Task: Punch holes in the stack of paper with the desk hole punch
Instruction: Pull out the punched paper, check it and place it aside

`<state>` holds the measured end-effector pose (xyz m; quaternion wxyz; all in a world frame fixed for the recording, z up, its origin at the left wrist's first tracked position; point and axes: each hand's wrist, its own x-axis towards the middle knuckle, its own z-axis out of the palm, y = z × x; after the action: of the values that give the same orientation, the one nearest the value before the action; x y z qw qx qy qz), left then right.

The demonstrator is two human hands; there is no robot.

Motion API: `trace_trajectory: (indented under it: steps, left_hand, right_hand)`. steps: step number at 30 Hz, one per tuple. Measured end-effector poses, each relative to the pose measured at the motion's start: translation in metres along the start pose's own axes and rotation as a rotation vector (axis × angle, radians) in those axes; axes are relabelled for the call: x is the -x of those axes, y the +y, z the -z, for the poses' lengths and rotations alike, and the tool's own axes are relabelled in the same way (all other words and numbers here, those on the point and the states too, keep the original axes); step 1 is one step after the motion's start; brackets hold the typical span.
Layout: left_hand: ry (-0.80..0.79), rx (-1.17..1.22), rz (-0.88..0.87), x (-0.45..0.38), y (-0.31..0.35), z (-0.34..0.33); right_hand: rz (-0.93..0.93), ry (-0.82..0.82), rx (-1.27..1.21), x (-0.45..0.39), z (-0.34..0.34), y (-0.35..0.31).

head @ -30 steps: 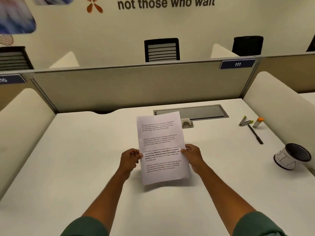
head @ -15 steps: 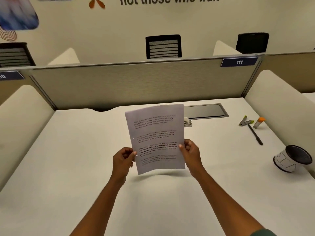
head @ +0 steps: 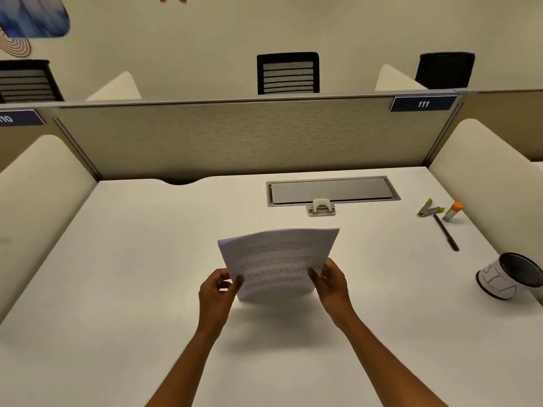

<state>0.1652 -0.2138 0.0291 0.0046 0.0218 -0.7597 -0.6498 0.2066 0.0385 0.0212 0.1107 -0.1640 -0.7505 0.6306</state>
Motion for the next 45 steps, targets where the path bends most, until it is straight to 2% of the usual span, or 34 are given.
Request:
trace_trajectory:
  steps: [9, 22, 31, 45]
  left_hand:
    - [0.034, -0.025, -0.061, -0.009, 0.011, -0.003]
    - [0.047, 0.004, -0.002, -0.019, 0.021, 0.0]
    - [0.037, -0.123, -0.092, -0.014, 0.019, 0.003]
    - [0.049, -0.06, -0.082, -0.017, 0.013, 0.004]
  right_hand:
    - [0.15, 0.037, 0.14, -0.003, -0.005, -0.011]
    - [0.086, 0.043, 0.067, 0.0, -0.003, -0.021]
    - [0.0, 0.002, 0.047, 0.002, 0.0, -0.017]
    - [-0.003, 0.063, 0.027, 0.001, -0.006, -0.016]
